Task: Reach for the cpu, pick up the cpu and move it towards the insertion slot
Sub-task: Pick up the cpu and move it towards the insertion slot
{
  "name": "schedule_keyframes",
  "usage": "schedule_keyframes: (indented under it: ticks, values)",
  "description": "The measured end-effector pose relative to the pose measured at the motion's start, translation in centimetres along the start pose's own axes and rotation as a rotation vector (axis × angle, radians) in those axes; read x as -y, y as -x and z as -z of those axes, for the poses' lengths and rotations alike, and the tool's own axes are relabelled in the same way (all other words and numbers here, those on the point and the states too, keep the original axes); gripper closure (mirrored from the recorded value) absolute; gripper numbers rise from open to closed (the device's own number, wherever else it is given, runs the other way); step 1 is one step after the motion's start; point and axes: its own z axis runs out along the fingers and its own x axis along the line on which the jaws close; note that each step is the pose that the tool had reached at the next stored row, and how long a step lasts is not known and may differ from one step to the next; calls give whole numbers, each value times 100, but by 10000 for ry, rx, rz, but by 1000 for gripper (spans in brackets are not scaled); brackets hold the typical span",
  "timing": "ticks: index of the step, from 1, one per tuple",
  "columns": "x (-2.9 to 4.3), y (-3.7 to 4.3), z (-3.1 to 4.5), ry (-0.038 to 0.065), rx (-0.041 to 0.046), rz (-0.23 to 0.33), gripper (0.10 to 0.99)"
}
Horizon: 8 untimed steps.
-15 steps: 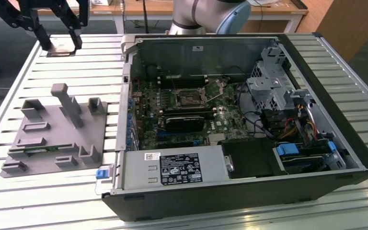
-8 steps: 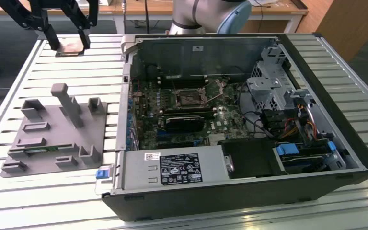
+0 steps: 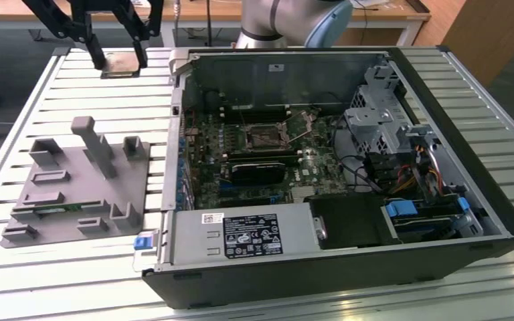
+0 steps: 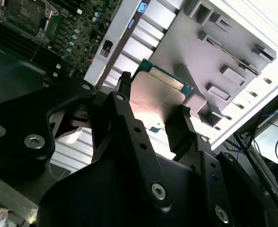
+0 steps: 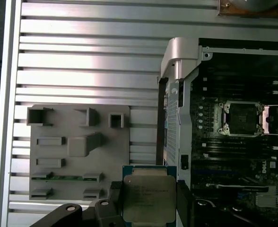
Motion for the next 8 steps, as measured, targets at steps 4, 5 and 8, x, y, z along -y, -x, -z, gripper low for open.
schedule_keyframes:
  ticks: [4,5,8]
  values:
    - [1,53,0,0,-2,0,545]
    - [2,66,0,0,-3,0,545]
    - [2,101,0,0,-4,0,545]
